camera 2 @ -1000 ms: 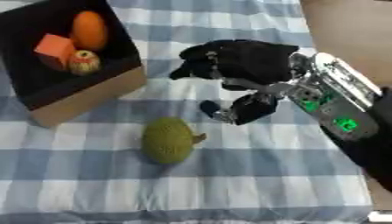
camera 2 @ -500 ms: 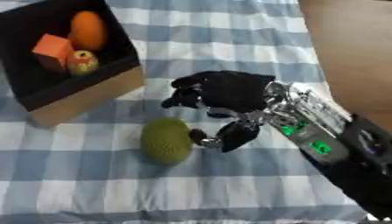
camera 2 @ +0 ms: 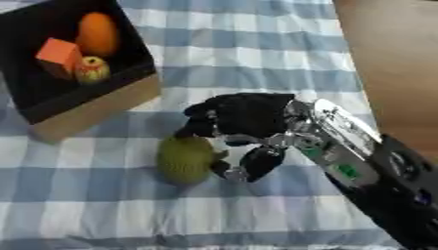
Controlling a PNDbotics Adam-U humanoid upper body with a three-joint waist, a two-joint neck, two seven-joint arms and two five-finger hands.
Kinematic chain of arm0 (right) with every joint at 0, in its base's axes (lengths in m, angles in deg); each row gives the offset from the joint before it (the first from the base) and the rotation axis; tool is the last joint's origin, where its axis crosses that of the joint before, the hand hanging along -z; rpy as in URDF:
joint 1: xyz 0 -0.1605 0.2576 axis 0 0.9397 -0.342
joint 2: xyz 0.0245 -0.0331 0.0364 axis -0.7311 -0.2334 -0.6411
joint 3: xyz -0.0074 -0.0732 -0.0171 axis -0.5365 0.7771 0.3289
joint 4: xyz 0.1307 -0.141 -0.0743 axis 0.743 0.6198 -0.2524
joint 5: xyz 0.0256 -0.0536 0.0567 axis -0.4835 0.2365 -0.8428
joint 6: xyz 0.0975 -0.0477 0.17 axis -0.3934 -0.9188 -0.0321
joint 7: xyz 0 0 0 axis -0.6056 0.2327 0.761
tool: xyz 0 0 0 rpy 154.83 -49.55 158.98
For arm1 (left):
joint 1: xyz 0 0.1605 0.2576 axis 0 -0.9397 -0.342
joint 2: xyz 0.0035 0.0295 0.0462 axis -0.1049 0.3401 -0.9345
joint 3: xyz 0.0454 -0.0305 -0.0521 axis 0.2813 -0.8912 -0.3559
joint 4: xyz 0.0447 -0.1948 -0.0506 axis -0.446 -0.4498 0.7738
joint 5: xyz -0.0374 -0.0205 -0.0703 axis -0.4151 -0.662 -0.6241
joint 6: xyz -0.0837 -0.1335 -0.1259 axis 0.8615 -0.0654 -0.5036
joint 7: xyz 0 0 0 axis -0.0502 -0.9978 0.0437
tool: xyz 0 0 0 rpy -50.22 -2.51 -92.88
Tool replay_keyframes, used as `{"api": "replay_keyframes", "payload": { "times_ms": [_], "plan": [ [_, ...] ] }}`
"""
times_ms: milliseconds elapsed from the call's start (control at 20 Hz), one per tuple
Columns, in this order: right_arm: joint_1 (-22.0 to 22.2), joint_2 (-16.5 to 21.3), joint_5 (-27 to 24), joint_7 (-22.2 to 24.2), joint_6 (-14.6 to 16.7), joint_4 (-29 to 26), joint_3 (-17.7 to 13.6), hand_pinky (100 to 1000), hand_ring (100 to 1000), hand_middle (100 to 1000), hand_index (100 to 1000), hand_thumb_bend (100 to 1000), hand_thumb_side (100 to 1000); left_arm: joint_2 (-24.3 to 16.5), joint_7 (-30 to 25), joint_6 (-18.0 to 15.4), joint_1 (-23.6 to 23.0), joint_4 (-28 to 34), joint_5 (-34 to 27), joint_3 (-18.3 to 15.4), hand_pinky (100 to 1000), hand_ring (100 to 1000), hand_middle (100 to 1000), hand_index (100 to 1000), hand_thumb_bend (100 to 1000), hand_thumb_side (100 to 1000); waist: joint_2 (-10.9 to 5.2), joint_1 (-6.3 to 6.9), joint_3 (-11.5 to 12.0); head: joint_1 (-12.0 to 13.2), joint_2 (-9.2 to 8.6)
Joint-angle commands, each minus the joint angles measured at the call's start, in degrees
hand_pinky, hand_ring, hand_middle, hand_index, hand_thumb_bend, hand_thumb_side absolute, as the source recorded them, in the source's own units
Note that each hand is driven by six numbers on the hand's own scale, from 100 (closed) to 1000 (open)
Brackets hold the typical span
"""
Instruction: Pick up objects on the table and place them in the box.
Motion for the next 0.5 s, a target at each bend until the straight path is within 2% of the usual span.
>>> {"api": "replay_keyframes", "payload": {
  "times_ms": [50,200,350,500],
  "plan": [
    [-0.67,-0.19,0.88,2.26,1.69,2.13,-0.28,942,1000,843,994,224,272,-0.55,-0.24,-0.04,0.83,0.98,-0.33,-0.04,748,882,743,795,559,622,-1.48,0.77,0.02,-0.11,0.31],
    [-1.35,-1.09,2.43,2.74,2.31,4.06,-0.60,936,999,844,991,288,264,-0.50,-0.30,0.00,0.85,0.98,-0.40,-0.02,748,883,743,795,557,623,-1.47,0.83,0.07,-0.20,0.31],
    [-1.94,-2.15,4.86,1.25,2.69,5.73,-0.43,932,990,837,987,309,275,-0.40,-0.34,0.04,0.92,0.98,-0.47,0.02,748,883,743,794,556,624,-1.44,0.89,0.19,-0.33,0.31],
    [-2.30,-3.23,7.41,-0.84,3.20,7.33,-0.30,923,972,797,962,358,242,-0.30,-0.42,0.06,1.02,0.98,-0.54,0.08,748,883,743,794,554,625,-1.40,0.95,0.31,-0.40,0.31]
  ]
}}
